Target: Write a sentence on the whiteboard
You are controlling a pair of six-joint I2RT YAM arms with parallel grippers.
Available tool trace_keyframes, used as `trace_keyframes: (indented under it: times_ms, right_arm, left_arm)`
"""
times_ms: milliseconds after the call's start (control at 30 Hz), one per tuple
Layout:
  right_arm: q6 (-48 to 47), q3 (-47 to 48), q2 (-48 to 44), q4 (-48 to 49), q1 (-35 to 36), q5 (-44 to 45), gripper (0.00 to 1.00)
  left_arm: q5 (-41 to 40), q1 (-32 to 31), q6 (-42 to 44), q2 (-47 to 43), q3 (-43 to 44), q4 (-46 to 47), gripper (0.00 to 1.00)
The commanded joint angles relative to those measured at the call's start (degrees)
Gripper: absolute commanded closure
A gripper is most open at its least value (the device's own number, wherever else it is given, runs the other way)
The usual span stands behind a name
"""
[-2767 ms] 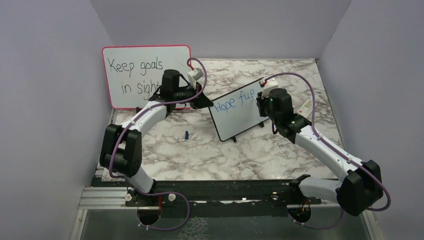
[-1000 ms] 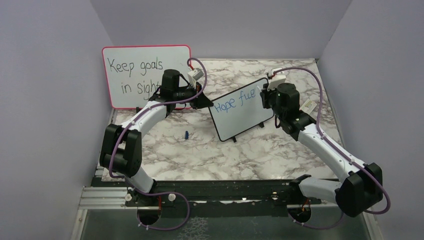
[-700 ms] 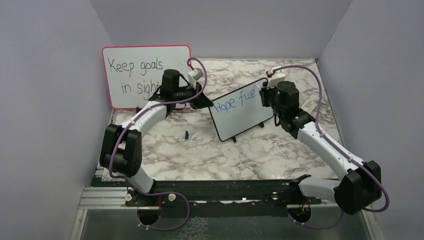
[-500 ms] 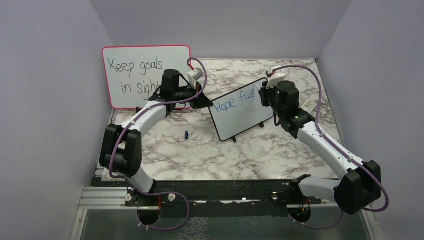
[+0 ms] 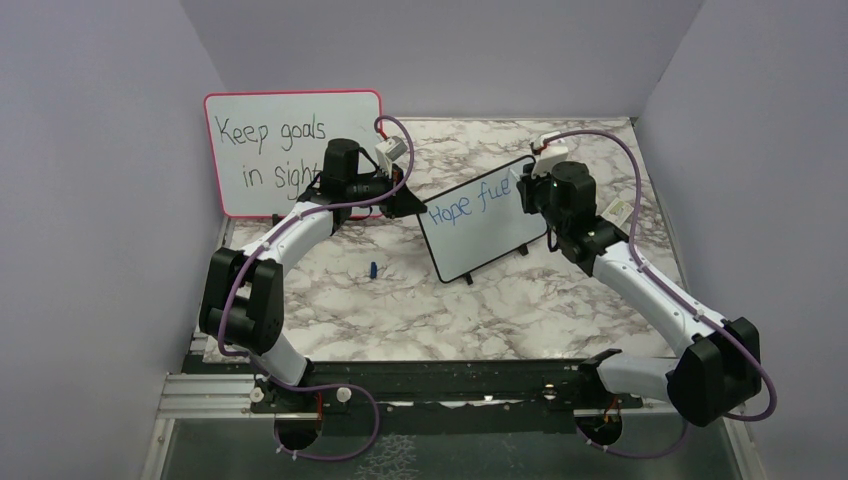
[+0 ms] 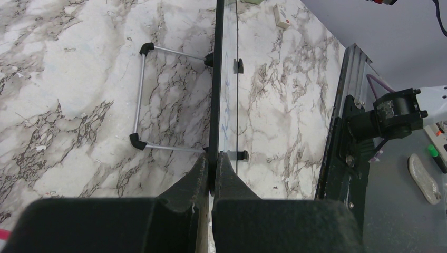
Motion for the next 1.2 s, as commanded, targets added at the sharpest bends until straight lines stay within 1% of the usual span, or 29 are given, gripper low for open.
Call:
trace_keyframes:
  times_ms: [0, 600, 867, 1167]
  right_arm:
    - [-0.01, -0.63, 0.2, -0.61, -0.45, -1.1, 0.99]
    - [0.97, -5.13, -3.25, -4.75, -0.44, -1.81, 0.99]
    - [0.97, -5.36, -3.79, -5.29, -0.45, 0.35, 0.99]
    - [0.97, -3.95, -2.85, -3.6, -0.45, 3.17, 0.99]
  left_arm:
    - [0.09, -0.69, 2.52, 1.4, 0.02, -4.66, 1.0]
    - [0.05, -0.7, 2.43, 1.32, 0.02, -4.66, 1.0]
    - [-0.01, -0.78, 2.43, 1.31, 0.03, -4.66, 1.0]
    - [-0.04, -0.79, 2.41, 1.14, 0.02, -4.66, 1.0]
